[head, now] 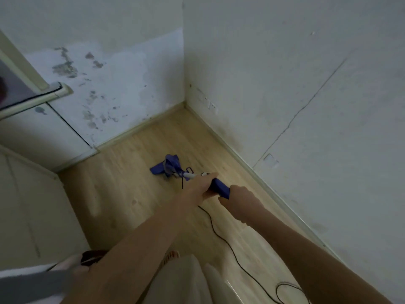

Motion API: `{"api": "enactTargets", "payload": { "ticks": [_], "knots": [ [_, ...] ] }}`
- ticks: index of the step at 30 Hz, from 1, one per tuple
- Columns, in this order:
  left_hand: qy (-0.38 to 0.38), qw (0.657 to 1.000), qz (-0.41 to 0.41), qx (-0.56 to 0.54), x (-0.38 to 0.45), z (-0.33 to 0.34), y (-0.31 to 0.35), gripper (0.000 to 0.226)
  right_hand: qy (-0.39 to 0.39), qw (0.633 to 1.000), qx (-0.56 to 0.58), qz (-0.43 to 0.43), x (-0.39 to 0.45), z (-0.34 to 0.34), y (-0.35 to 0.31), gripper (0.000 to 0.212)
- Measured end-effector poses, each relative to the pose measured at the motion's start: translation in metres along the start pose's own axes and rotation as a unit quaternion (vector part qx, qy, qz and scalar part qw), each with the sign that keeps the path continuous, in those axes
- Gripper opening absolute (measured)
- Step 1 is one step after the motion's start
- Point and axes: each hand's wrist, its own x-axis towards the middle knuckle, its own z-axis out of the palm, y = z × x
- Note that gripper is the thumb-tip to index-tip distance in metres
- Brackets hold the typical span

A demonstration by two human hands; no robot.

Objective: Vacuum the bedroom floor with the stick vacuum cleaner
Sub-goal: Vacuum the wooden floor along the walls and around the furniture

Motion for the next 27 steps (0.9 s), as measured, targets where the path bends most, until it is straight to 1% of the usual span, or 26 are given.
{"api": "enactTargets", "payload": {
  "ticks": [4,7,10,12,15,17,19,20,21,24,25,27],
  "knots": [
    [-0.013,1.000,-0.011,0.001,-0.037,0.022,-0.039,0.032,-0.005,1.000,0.003,0.006,-0.050,0.008,0.034,0.022],
    [-0.032,0.999,-0.020,0.021,-0.064,0.037,-0.071,0.028,-0.013,1.000,0.018,0.010,-0.089,0.016,0.055,0.010],
    [-0.052,0.998,-0.019,0.040,-0.091,0.049,-0.100,0.013,-0.011,0.999,0.046,0.014,-0.127,0.024,0.072,0.009],
    [-0.061,0.996,-0.015,0.069,-0.108,0.054,-0.116,0.012,-0.021,0.996,0.084,0.021,-0.153,0.028,0.081,0.009],
    [-0.083,0.990,-0.028,0.109,-0.130,0.051,-0.137,0.012,-0.058,0.984,0.162,0.040,-0.190,0.039,0.088,0.007],
    [-0.100,0.985,-0.042,0.134,-0.139,0.041,-0.147,0.013,-0.070,0.979,0.188,0.041,-0.206,0.052,0.086,0.009],
    [-0.103,0.980,-0.054,0.159,-0.143,0.026,-0.154,0.009,-0.083,0.968,0.232,0.052,-0.215,0.071,0.079,0.007],
    [-0.100,0.979,-0.054,0.170,-0.143,0.018,-0.156,0.010,-0.092,0.960,0.257,0.059,-0.217,0.081,0.074,0.007],
    [-0.093,0.978,-0.049,0.182,-0.143,0.010,-0.157,0.016,-0.092,0.954,0.278,0.062,-0.217,0.091,0.068,0.009],
    [-0.072,0.975,-0.040,0.205,-0.137,-0.007,-0.156,0.038,-0.060,0.952,0.296,0.041,-0.208,0.116,0.051,0.004],
    [-0.064,0.975,-0.038,0.209,-0.134,-0.011,-0.155,0.041,-0.051,0.953,0.296,0.034,-0.205,0.121,0.046,0.002],
    [-0.045,0.975,-0.035,0.216,-0.129,-0.016,-0.153,0.042,-0.043,0.952,0.302,0.032,-0.197,0.129,0.039,0.006]
  ]
}}
